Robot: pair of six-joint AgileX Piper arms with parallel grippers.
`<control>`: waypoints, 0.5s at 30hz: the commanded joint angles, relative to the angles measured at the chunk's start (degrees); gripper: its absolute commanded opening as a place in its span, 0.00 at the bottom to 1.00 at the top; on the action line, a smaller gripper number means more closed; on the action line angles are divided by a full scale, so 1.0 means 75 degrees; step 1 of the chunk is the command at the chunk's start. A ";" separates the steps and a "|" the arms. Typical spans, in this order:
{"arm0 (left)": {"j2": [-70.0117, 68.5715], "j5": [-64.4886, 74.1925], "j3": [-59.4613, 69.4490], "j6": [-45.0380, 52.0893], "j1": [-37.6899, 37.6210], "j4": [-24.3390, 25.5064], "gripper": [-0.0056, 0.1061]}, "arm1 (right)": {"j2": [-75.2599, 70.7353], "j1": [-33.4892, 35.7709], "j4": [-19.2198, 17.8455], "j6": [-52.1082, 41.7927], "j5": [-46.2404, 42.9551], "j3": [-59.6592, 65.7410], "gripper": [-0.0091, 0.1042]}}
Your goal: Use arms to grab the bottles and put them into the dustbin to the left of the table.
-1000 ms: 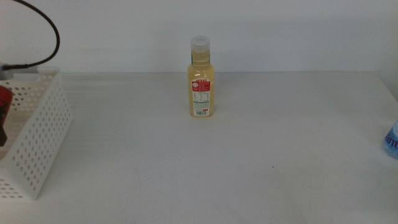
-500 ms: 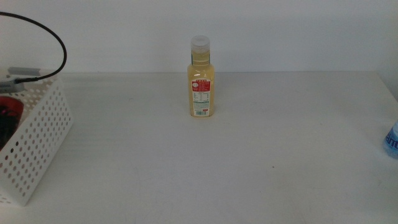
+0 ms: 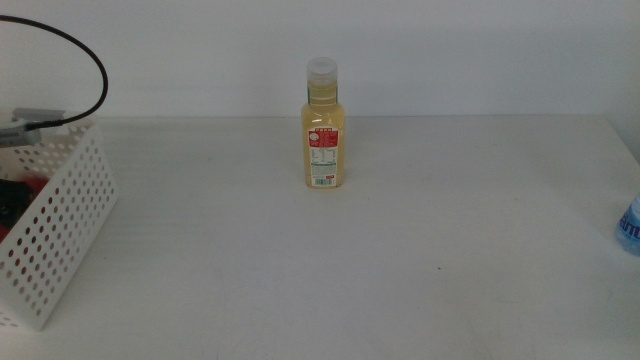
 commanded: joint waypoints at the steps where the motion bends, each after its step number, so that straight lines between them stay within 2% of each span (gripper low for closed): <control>1: -0.0452 0.0071 -0.0260 -0.0074 -0.0011 -0.0101 0.85 | -0.0209 -0.0051 -0.0077 -0.0094 -0.0588 -0.0059 0.67; 5: -0.0476 0.0555 -0.0455 -0.0248 -0.0065 0.0126 0.86 | -0.0209 -0.0051 -0.0077 -0.0094 -0.0588 -0.0059 0.67; 11: -0.0821 0.1460 -0.1461 -0.1680 -0.0712 0.1214 0.85 | -0.0209 -0.0051 -0.0077 -0.0094 -0.0588 -0.0059 0.67; 15: -0.1628 0.1166 -0.1546 -0.2097 -0.1314 0.1258 0.82 | -0.0209 -0.0051 -0.0077 -0.0094 -0.0588 -0.0059 0.67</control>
